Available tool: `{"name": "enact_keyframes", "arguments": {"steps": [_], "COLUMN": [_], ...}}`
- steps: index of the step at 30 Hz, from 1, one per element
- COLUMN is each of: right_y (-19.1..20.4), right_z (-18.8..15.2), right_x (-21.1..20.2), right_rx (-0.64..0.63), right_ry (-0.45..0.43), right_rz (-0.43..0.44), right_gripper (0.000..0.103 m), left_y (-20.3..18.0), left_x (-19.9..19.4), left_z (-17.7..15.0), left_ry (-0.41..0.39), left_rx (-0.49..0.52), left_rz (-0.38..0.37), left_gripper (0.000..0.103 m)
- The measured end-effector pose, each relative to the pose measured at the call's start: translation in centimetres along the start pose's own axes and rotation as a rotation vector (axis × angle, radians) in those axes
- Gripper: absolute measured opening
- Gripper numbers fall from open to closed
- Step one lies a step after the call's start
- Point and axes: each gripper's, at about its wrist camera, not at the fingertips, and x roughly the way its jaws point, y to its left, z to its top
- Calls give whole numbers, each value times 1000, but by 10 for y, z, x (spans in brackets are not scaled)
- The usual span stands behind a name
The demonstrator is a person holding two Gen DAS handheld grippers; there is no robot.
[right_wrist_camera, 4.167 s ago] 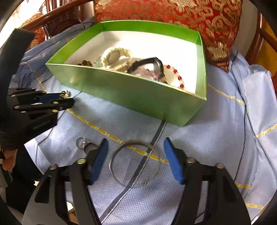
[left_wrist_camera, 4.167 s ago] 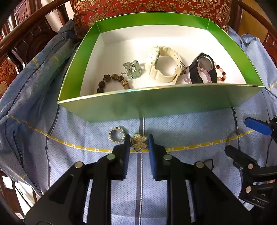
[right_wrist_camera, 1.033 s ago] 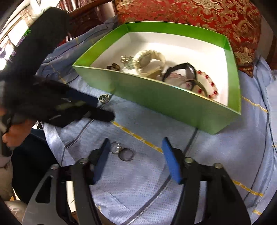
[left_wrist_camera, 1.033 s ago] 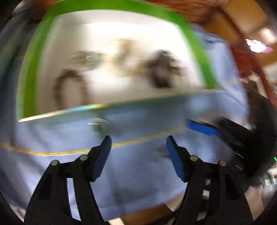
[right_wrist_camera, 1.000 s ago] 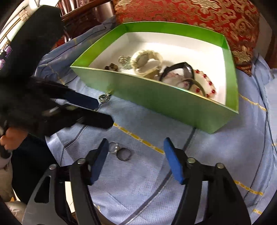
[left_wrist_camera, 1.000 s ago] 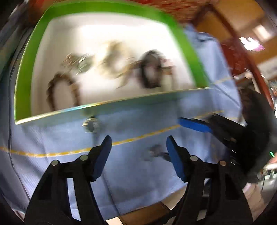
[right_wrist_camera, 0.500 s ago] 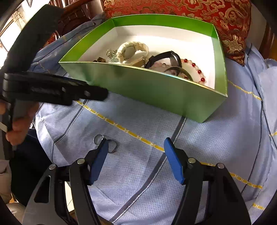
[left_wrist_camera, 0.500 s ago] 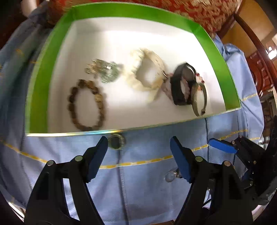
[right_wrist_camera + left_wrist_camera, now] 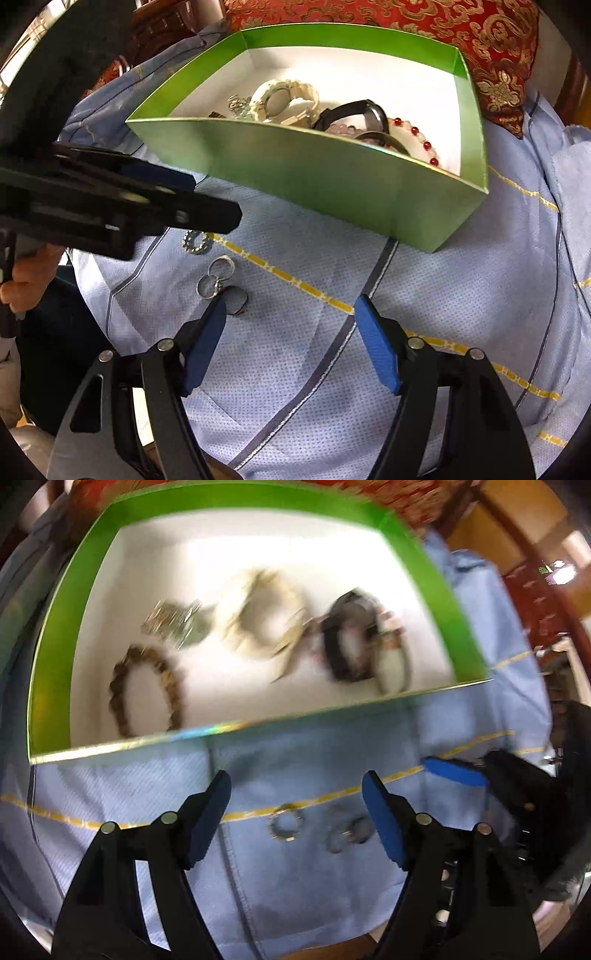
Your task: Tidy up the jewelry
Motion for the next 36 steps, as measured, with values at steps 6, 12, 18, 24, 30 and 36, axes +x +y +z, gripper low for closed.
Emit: {"name": "enact_keyframes", "arguments": {"steps": [6,12,18,24,30,36], "right_y": [25,49,52,28,23,23], "right_z": [-1,-2,-3,0,0,-4], "right_x": [7,16,14,10,5,6], "right_rx": [-105,-202,-234,-156,-138,-144], "right_ry": [1,-22,-8,-8,-14,-3], "right_rz": [-7,-19,-30,-117,-128,-134], "right_gripper": [49,41,22,22,38,38], "left_y": [0,1,-3,-3,-11,-22], "left_x": [-2,-2,3,-4,2,6], "left_z": [1,-7,-15,-16,-15,-17], "left_ry": [11,36,46,20,29,19], "left_rx": [-5,5,30,38,35,72], "left_rz": [13,23,31,41,55,97], "left_gripper": [73,73,73,73,56,55]}}
